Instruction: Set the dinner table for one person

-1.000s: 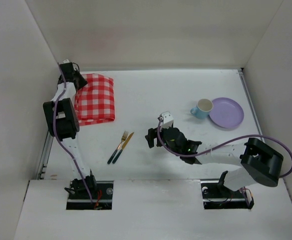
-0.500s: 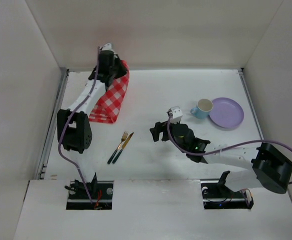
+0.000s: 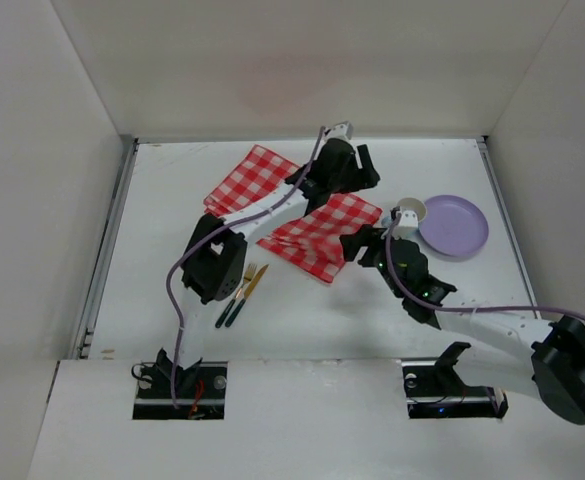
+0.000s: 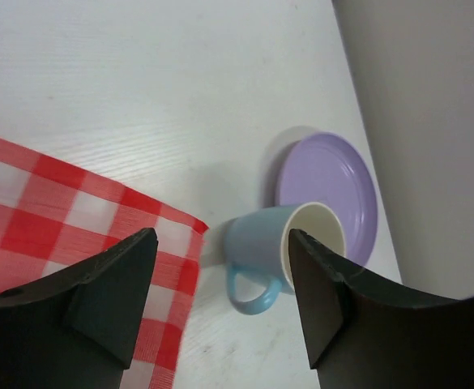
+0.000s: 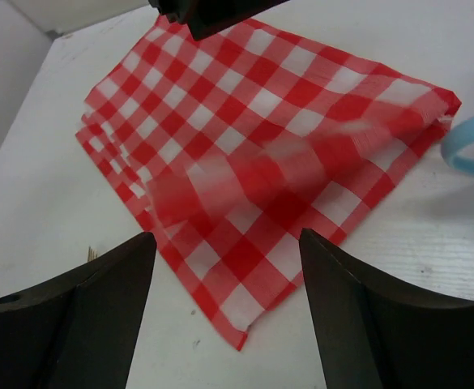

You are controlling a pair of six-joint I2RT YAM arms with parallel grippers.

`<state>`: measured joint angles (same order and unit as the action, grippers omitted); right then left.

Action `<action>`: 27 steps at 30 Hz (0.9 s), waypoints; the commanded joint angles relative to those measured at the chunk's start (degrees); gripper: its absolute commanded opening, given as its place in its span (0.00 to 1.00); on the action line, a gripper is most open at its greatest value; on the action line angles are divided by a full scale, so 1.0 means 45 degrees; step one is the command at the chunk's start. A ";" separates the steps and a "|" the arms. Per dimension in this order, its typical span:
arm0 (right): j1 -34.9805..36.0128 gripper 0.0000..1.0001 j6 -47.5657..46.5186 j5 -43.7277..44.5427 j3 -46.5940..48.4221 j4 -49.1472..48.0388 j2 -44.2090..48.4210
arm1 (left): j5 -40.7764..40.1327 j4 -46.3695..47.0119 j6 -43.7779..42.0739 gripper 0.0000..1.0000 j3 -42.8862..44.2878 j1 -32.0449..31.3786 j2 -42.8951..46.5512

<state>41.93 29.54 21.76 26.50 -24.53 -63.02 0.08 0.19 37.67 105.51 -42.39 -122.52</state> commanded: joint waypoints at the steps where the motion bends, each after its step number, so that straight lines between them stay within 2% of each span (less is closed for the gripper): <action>1: -0.0480 0.79 0.0934 -0.0654 -0.0225 -0.0388 0.0099 | 0.0237 0.0622 0.0360 0.67 0.0929 -0.0101 0.0428; 4: -0.0578 0.87 0.1208 -0.0753 -0.0264 -0.0174 0.0158 | 0.0315 0.0837 0.0301 0.67 -0.0396 0.0171 0.1656; 7: -0.0540 0.89 0.1404 -0.0792 -0.0187 0.0216 0.0041 | -0.0113 0.1636 0.0125 0.66 -0.3263 0.0796 0.3841; 9: -0.0501 0.86 0.1541 -0.0754 0.0047 0.0606 -0.0134 | -0.0775 0.2261 0.0319 0.62 -0.5914 0.1342 0.5635; 10: -0.0462 0.80 0.1618 -0.0676 0.0145 0.0802 -0.0251 | -0.1107 0.2399 0.0398 0.60 -0.6914 0.1499 0.6302; 11: -0.0403 0.69 0.1793 -0.0636 0.0243 0.1036 -0.0407 | -0.1575 0.2458 0.0437 0.55 -0.8200 0.1655 0.7198; 13: -0.0344 0.27 0.2416 -0.0597 0.0341 0.1485 -0.0758 | -0.2319 0.2265 0.0224 0.44 -1.0080 0.1696 0.8510; 14: -0.0383 0.19 0.2826 -0.0539 0.0341 0.1758 -0.0915 | -0.2631 0.1973 -0.0029 0.38 -1.0997 0.1638 0.9134; 15: -0.0383 0.18 0.3236 -0.0442 0.0264 0.1954 -0.1071 | -0.3079 0.1545 -0.0244 0.36 -1.1838 0.1580 0.9740; 16: -0.0364 0.20 0.3627 -0.0286 0.0128 0.2033 -0.1227 | -0.3412 0.1193 -0.0401 0.35 -1.2310 0.1502 1.0075; 17: -0.0402 0.27 0.3902 -0.0130 0.0010 0.2092 -0.1345 | -0.3821 0.0590 -0.0596 0.36 -1.2837 0.1385 1.0484; 19: -0.0344 0.59 0.4371 0.0260 -0.0166 0.2170 -0.1482 | -0.4389 -0.0466 -0.0793 0.44 -1.3639 0.1286 1.1072; 20: -0.0344 0.70 0.4450 0.0359 -0.0186 0.2171 -0.1599 | -0.4566 -0.0761 -0.0793 0.49 -1.3952 0.1267 1.1229; 21: -0.0363 0.76 0.4529 0.0321 -0.0128 0.2190 -0.1793 | -0.4703 -0.0938 -0.0716 0.55 -1.4361 0.1266 1.1366; 23: -0.0344 0.84 0.4646 -0.0048 0.0183 0.2171 -0.2378 | -0.4646 -0.0979 -0.0579 0.61 -1.5047 0.1305 1.1407; 27: -0.0383 0.82 0.5114 -0.1181 0.0809 0.1743 -0.3726 | -0.4587 -0.1135 -0.0247 0.61 -1.5770 0.0995 1.1094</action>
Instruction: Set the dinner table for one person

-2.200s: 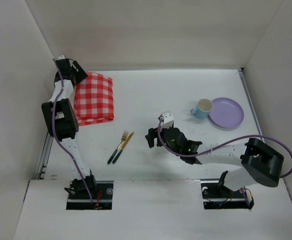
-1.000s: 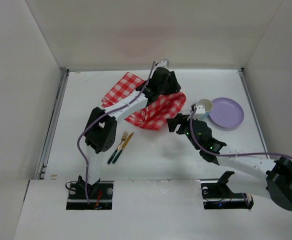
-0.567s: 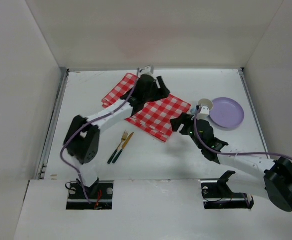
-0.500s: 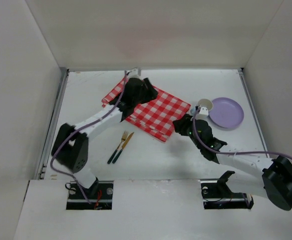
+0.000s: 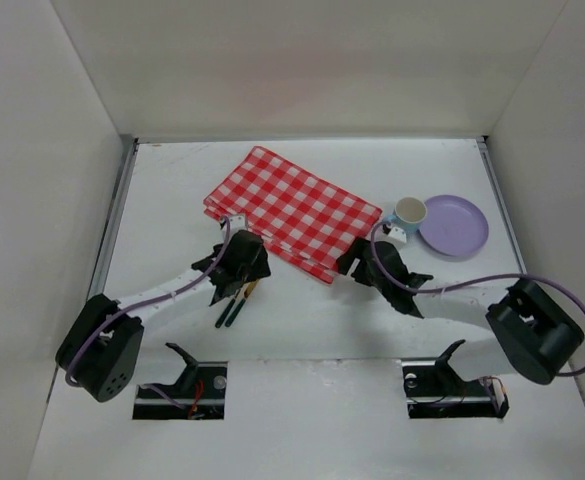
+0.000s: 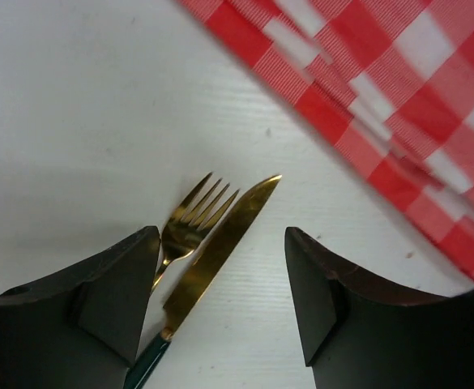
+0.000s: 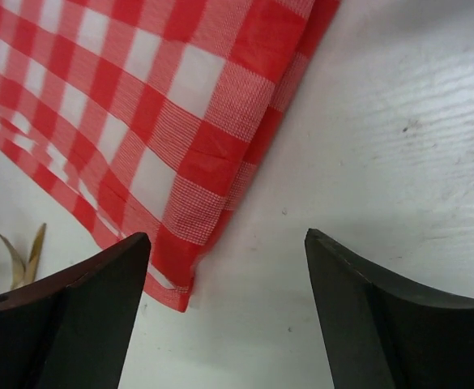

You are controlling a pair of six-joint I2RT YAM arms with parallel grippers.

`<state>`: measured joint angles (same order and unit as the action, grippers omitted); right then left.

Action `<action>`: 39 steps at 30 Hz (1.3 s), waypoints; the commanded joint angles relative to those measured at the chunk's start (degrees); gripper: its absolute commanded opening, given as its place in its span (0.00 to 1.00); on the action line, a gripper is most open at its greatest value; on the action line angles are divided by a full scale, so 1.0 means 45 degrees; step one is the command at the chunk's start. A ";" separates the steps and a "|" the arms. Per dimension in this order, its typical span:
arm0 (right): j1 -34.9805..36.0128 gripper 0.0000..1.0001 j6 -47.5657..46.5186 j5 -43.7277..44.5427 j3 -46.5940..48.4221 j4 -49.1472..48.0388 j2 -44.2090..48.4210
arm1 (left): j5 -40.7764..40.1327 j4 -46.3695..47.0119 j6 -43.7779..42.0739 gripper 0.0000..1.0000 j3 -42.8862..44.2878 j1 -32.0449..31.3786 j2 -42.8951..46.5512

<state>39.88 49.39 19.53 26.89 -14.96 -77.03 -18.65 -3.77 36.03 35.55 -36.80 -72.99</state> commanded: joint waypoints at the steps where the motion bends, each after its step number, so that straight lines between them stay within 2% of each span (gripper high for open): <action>1: 0.0035 0.80 0.0802 -0.0842 0.0839 -0.0541 -0.0848 | -0.0541 -0.0159 0.0234 0.58 -0.0418 -0.0502 0.0242; 5: -0.0043 0.71 0.1154 -0.1272 0.1268 -0.0835 -0.1649 | -0.0815 0.0017 0.0742 0.46 -0.0790 -0.1362 0.1199; 8: -0.0258 0.60 0.1174 -0.1819 0.1756 -0.1010 -0.2332 | -0.0427 0.0426 0.1288 0.36 -0.1082 -0.1909 0.1260; 10: -0.0492 0.47 0.1115 -0.1976 0.2088 -0.1128 -0.2820 | -0.0095 0.0874 0.1620 0.31 -0.1355 -0.2027 0.0871; 13: -0.0824 0.23 0.1057 -0.2405 0.2207 -0.1168 -0.3018 | 0.0335 0.1792 0.2264 0.27 -0.1863 -0.1950 0.0090; 15: -0.1116 0.16 0.0882 -0.2445 0.1935 -0.1129 -0.2668 | 0.0610 0.2495 0.2500 0.27 -0.2117 -0.1833 -0.0360; 18: -0.1546 0.13 0.0453 -0.2523 0.1447 -0.0973 -0.1927 | 0.0572 0.2907 0.2676 0.25 -0.2372 -0.1560 -0.0712; 26: -0.1919 0.14 0.0040 -0.3401 0.0957 -0.0855 -0.1631 | -0.0307 0.2265 0.2950 0.25 -0.3328 0.0117 0.0085; 30: -0.0478 0.19 0.0547 -0.3422 0.1015 -0.0855 -0.1592 | -0.0580 0.1777 0.3008 0.25 -0.3720 0.1192 0.1140; 35: 0.1730 0.34 0.0862 -0.3285 0.1678 -0.0680 -0.1748 | -0.0602 0.1346 0.2814 0.28 -0.3643 0.2209 0.2000; 39: 0.2163 0.66 -0.0112 -0.3286 0.2265 0.0489 -0.0932 | -0.0270 0.1307 0.2385 0.40 -0.3039 0.1880 0.2352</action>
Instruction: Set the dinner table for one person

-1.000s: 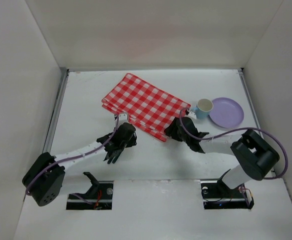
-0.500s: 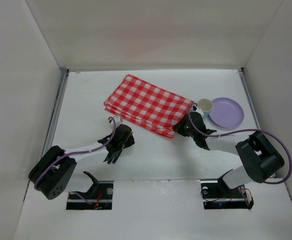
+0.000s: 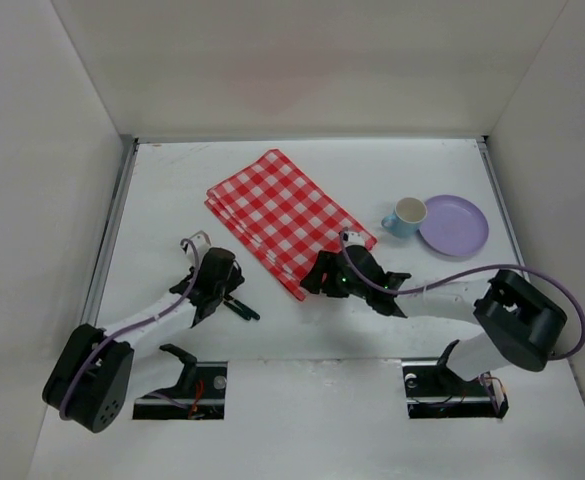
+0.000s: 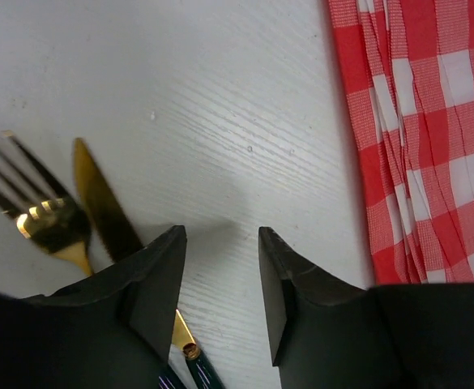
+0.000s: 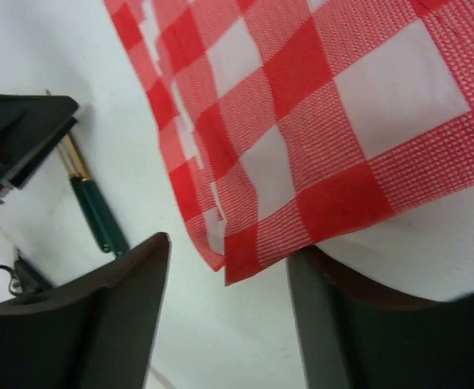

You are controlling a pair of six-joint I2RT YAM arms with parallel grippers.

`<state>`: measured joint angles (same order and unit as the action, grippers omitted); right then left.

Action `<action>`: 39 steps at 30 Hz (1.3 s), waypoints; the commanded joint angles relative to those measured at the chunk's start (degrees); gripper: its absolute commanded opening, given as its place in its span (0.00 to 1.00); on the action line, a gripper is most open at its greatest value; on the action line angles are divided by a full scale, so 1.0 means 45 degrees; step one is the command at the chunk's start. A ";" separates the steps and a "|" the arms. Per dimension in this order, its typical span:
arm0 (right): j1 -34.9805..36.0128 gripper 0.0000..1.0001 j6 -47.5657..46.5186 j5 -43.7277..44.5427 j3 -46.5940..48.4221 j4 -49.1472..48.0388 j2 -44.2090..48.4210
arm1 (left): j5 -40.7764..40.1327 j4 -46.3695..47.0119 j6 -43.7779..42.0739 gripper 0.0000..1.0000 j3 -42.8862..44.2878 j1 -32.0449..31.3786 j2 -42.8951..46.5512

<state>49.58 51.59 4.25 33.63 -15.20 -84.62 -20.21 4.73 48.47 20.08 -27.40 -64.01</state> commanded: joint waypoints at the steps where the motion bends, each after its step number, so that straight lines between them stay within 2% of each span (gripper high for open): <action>1: 0.0026 0.70 -0.0954 0.0187 0.0828 0.0971 0.1183 | 0.0154 -0.0621 -0.0496 0.42 0.0595 -0.0403 0.0434; 4: -0.0110 0.77 -0.1892 0.0499 0.0984 0.2124 0.2608 | 0.0193 -0.0895 -0.0595 0.45 0.1142 -0.0989 0.0669; 8: -0.0830 0.78 -0.3395 0.0695 0.1919 0.2968 0.3220 | 0.0213 -0.1071 -0.0732 0.48 0.1768 -0.1673 0.0631; 12: -0.3054 0.71 -0.4471 0.0851 0.4395 0.3006 0.0259 | 0.0213 -0.0779 -0.0381 0.54 0.2276 -0.2318 -0.0207; 15: -0.4151 0.72 -0.4921 0.1357 0.6447 0.3590 -0.2029 | 0.0524 -0.0253 0.0146 0.60 0.2589 -0.2767 -0.1203; 19: -0.4427 0.80 -0.5721 0.2413 0.8091 0.4761 -0.3576 | 0.0759 0.0685 0.0596 0.61 0.2843 -0.3120 -0.2609; 22: -0.4466 0.81 -0.6093 0.2766 0.8425 0.5388 -0.4105 | 0.0974 0.1349 0.0889 0.61 0.2960 -0.3140 -0.3450; 27: -0.4427 0.72 -0.6328 0.2397 0.8231 0.5585 -0.4496 | 0.1170 0.2384 0.1221 0.40 0.3116 -0.2751 -0.4446; 31: -0.4330 0.70 -0.6582 0.2414 0.7880 0.5741 -0.4594 | 0.1288 0.2853 0.1611 0.26 0.3195 -0.1834 -0.4935; 37: -0.4037 0.71 -0.6524 0.2415 0.7060 0.5742 -0.4165 | 0.1131 0.3382 0.1749 0.18 0.3759 -0.0037 -0.6202; 39: -0.3842 0.66 -0.6562 0.2259 0.6806 0.5819 -0.4029 | 0.1150 0.3402 0.1632 0.17 0.4383 0.0413 -0.6944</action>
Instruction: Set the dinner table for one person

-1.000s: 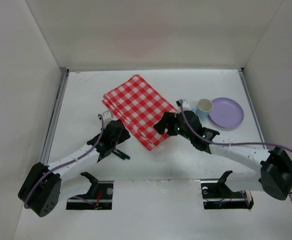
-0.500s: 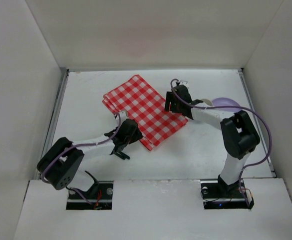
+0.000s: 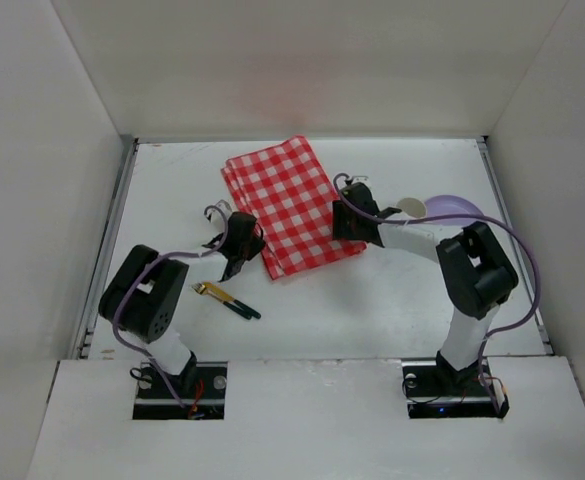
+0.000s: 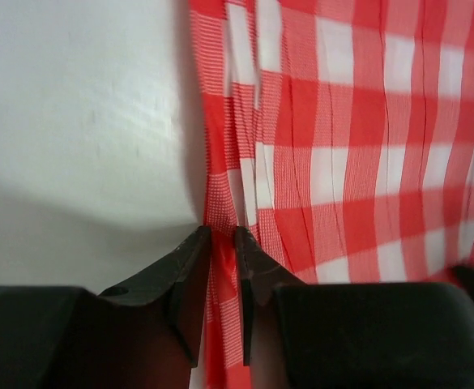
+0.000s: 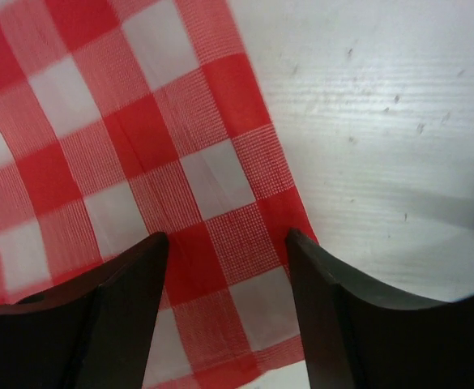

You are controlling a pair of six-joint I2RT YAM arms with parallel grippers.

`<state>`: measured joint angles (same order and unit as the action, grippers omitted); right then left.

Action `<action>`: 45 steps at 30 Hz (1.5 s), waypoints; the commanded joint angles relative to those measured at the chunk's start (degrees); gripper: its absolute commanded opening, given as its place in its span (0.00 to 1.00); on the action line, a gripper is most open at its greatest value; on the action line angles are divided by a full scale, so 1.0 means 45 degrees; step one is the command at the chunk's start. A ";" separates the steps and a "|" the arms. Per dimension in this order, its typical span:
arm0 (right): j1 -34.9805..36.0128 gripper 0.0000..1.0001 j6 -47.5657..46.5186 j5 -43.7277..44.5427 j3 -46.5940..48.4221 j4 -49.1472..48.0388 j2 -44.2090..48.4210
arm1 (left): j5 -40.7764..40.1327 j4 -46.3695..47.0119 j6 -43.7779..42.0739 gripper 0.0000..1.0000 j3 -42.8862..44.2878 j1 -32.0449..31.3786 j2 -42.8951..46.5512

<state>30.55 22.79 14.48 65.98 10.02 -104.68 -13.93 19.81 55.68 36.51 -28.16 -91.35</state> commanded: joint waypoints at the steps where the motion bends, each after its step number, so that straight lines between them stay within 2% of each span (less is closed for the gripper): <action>1: 0.0525 0.62 -0.0161 -0.0131 -0.0538 0.0214 0.0508 | -0.0127 0.0050 0.0048 0.16 0.1101 0.0875 -0.1297; 4: 0.1090 0.39 -0.0006 -0.1065 -0.1065 0.0079 0.0898 | 0.0303 -0.0066 -0.0010 0.15 0.2408 0.1345 -0.2391; 5: 0.1363 0.35 0.0150 -0.1495 -0.1261 -0.0058 0.1093 | 0.0419 -0.0125 -0.0107 0.15 0.2974 0.1463 -0.2782; 9: 0.3080 0.33 0.0930 -0.2688 -0.1770 -0.0935 0.1894 | 0.0634 -0.1410 -0.1159 0.16 0.5920 0.1659 -0.4402; 12: 0.4311 0.37 0.1614 -0.3003 -0.1499 -0.1405 0.1954 | 0.0675 -0.2817 -0.2292 0.18 0.8228 0.1640 -0.5303; 13: 0.4683 0.45 0.1848 -0.2945 -0.1342 -0.1600 0.1974 | 0.0655 -0.3304 -0.2624 0.20 0.8891 0.1620 -0.5421; 14: 0.4918 0.56 0.2160 -0.2790 -0.1206 -0.1911 0.2051 | 0.0520 -0.3522 -0.2937 0.26 0.9246 0.1620 -0.5306; 15: 0.5037 0.63 0.2453 -0.2614 -0.1185 -0.2224 0.2187 | 0.0286 -0.3543 -0.3230 0.33 0.9327 0.1639 -0.4899; 17: 0.5019 0.71 0.2767 -0.2321 -0.1378 -0.2809 0.2674 | -0.0163 -0.3388 -0.3932 0.47 0.9037 0.1717 -0.3886; 19: 0.4922 0.72 0.2982 -0.2028 -0.1787 -0.3240 0.3201 | -0.0574 -0.3348 -0.4480 0.54 0.8219 0.1757 -0.2422; 23: 0.3908 0.71 0.3315 -0.0896 -0.3173 -0.4080 0.4374 | -0.0907 -0.3076 -0.4503 0.52 0.5079 0.1426 0.0314; 27: 0.2444 0.66 0.3919 0.0062 -0.4619 -0.4375 0.4981 | -0.1161 -0.2664 -0.3530 0.51 0.1367 0.0198 0.2755; 31: 0.0785 0.61 0.4331 0.0083 -0.5169 -0.4414 0.4690 | -0.0890 -0.2781 -0.2006 0.56 -0.0532 -0.0955 0.4165; 35: -0.0466 0.67 0.4350 0.0143 -0.5111 -0.4473 0.4241 | -0.0537 -0.2646 -0.1105 0.60 -0.1024 -0.1815 0.4286; 38: -0.1074 0.67 0.4370 -0.0033 -0.4858 -0.4473 0.3773 | -0.0517 -0.2120 -0.0968 0.60 -0.0966 -0.2051 0.3410; 41: -0.1095 0.57 0.4253 -0.0268 -0.4350 -0.4318 0.3168 | -0.0438 -0.1359 -0.0889 0.58 -0.0868 -0.2071 0.2627; 45: -0.0764 0.43 0.4253 -0.0327 -0.4056 -0.4024 0.2503 | -0.0536 -0.0615 -0.0791 0.43 -0.0868 -0.1429 0.2040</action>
<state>25.65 41.82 13.34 45.17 -7.18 -92.31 -15.92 12.75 50.76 31.53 -36.47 -81.60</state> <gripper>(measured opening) 0.455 0.451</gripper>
